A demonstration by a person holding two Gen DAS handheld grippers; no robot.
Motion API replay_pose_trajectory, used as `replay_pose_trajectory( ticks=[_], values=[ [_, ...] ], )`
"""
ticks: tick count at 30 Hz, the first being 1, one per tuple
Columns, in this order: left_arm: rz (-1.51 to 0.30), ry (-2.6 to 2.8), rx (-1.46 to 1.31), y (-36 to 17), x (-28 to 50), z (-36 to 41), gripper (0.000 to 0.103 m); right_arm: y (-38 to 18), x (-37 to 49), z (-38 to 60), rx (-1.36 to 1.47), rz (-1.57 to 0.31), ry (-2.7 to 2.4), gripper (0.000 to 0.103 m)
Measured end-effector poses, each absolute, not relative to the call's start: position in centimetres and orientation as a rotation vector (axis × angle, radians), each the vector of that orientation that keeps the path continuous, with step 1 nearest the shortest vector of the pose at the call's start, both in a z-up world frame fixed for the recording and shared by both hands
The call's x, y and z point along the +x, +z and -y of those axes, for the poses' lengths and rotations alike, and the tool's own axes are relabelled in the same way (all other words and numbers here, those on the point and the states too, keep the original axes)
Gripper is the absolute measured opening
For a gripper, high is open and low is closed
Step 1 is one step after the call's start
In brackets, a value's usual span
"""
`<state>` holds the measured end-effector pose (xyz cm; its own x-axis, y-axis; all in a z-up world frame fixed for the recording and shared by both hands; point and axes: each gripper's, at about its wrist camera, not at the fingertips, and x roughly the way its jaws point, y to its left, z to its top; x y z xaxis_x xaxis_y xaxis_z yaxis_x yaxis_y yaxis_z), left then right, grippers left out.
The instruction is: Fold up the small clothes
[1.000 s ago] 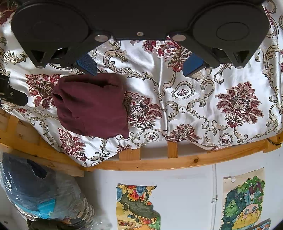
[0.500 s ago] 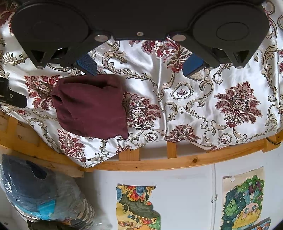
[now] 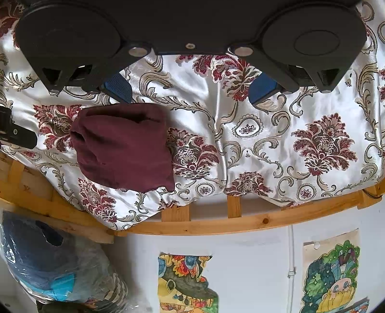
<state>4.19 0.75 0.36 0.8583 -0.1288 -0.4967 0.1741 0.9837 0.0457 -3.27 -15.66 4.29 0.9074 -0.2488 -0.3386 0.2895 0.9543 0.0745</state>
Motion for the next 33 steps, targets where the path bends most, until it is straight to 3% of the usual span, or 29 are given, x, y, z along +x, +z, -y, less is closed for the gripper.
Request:
replay_pose_trajectory(
  ticks=[33],
  values=[
    [-0.592, -0.159, 0.071, -0.33, 4.79, -0.90, 0.102, 4.10, -2.84, 15.59, 0.114, -0.353, -0.264, 0.103]
  ],
)
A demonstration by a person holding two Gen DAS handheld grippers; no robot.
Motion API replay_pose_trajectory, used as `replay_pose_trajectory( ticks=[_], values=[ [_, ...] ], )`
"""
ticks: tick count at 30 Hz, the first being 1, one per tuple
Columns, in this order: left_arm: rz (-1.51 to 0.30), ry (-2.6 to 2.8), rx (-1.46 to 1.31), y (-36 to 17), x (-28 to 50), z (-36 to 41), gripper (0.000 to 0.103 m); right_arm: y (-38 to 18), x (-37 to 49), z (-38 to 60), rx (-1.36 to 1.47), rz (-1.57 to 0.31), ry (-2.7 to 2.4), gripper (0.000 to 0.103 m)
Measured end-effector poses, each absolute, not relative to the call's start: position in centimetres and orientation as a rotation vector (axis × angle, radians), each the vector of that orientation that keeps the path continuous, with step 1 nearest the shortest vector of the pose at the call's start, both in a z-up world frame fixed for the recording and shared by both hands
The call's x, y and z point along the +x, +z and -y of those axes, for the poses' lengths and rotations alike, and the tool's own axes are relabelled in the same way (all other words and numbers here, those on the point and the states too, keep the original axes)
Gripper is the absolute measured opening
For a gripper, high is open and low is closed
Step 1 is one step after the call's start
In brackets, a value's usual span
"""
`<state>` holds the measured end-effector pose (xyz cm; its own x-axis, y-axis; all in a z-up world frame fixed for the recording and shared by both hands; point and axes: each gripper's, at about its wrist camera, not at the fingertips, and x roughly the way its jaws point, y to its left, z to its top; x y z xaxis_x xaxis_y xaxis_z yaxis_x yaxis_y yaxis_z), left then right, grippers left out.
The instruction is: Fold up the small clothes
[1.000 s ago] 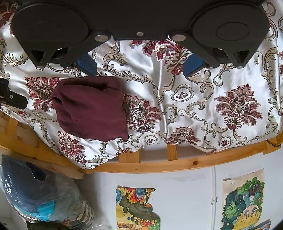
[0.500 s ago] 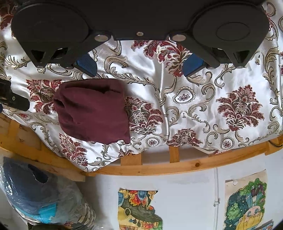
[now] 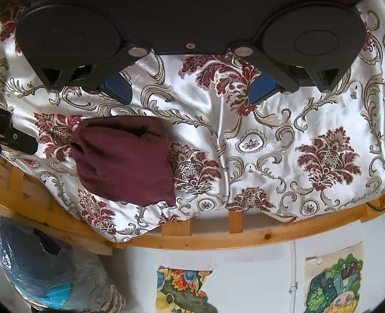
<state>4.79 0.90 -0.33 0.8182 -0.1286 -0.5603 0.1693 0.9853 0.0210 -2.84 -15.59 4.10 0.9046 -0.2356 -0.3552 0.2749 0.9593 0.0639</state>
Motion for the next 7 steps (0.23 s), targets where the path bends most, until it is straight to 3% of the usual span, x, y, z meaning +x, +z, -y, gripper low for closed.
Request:
replay_pose_trajectory(
  ticks=[7],
  values=[
    [-0.594, -0.157, 0.063, -0.26, 4.73, -0.98, 0.102, 4.09, -2.83, 15.63, 0.113, -0.353, -0.266, 0.103]
  ],
)
